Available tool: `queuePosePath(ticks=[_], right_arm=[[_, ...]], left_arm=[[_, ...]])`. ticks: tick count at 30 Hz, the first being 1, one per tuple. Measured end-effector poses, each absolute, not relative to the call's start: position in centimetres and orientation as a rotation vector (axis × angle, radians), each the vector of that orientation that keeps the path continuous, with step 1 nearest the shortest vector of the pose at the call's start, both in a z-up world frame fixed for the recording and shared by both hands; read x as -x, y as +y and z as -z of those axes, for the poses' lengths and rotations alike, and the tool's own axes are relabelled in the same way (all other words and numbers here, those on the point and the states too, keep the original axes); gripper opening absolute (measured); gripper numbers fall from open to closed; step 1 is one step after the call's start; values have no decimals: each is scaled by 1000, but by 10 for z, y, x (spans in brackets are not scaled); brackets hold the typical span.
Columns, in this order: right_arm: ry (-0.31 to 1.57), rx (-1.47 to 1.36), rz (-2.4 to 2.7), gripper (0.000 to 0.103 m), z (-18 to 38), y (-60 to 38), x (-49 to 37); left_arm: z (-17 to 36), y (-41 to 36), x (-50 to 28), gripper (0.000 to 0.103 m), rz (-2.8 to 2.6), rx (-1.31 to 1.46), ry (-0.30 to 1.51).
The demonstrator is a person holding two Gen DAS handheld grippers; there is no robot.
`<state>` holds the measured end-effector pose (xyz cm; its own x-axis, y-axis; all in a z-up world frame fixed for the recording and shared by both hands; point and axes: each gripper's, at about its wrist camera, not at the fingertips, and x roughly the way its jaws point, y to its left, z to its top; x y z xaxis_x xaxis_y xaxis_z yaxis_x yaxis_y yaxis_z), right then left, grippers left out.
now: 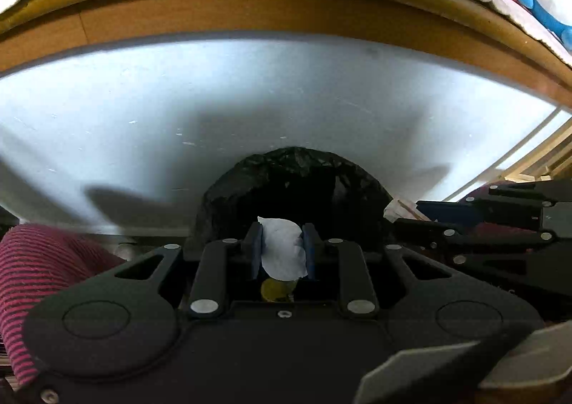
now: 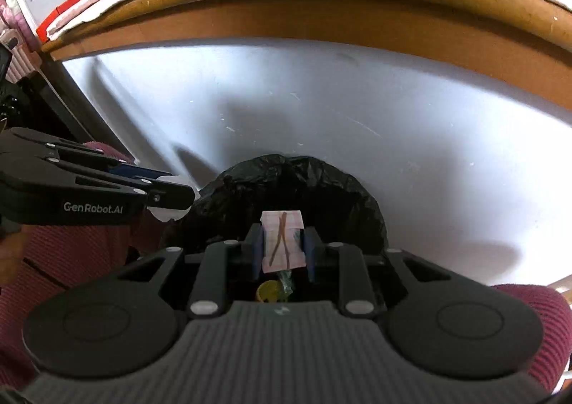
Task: Collect trash
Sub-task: 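Lower both tools into the trash bin and open them, then grasp the gold candy wrapper with the left tool while the right tool grasps the gold foil bag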
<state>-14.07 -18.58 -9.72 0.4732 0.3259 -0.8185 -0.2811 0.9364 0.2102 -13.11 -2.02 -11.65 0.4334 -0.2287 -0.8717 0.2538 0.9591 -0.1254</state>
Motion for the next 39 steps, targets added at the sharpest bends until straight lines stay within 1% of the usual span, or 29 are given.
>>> queuePosePath(ticks=[2,4,5,6,7,8,9,14,19,23,25,31,39], right_arm=[[1013,-55,-368,35,97,-186,141],[1014,-59,-366,35,98,-186,141],[1014,-60,-365,40,98,-186,141],[1014,-60,-364,46,98,-186,141],[1011,-61,-364,52,97,-186,141],[1009,-62,-366,53,97,-187,141],[1008,-63,-367,54,97,-186,141],[999,-68,-364,55,93,-188,141],[966,-67,-362,58,83,-189,139],[923,-63,-353,59,72,-192,135],[899,-67,-349,61,65,-195,133],[807,-72,-332,66,40,-204,123],[663,-69,-337,70,-6,-213,101]], left_arm=[[115,-16,131,23,301,-24,1081],[113,-16,132,23,304,-24,1083],[112,-16,132,23,302,-22,1084],[110,-16,132,28,300,-21,1084],[108,-16,132,37,301,-17,1083],[106,-15,133,42,300,-12,1080],[106,-16,133,47,297,-11,1075],[99,-16,132,52,275,-31,1064],[85,-13,131,61,256,-35,1015],[70,-8,128,64,240,-34,975],[61,-4,127,67,237,-25,949],[30,2,127,73,227,-17,842],[-21,13,116,77,202,24,680]])
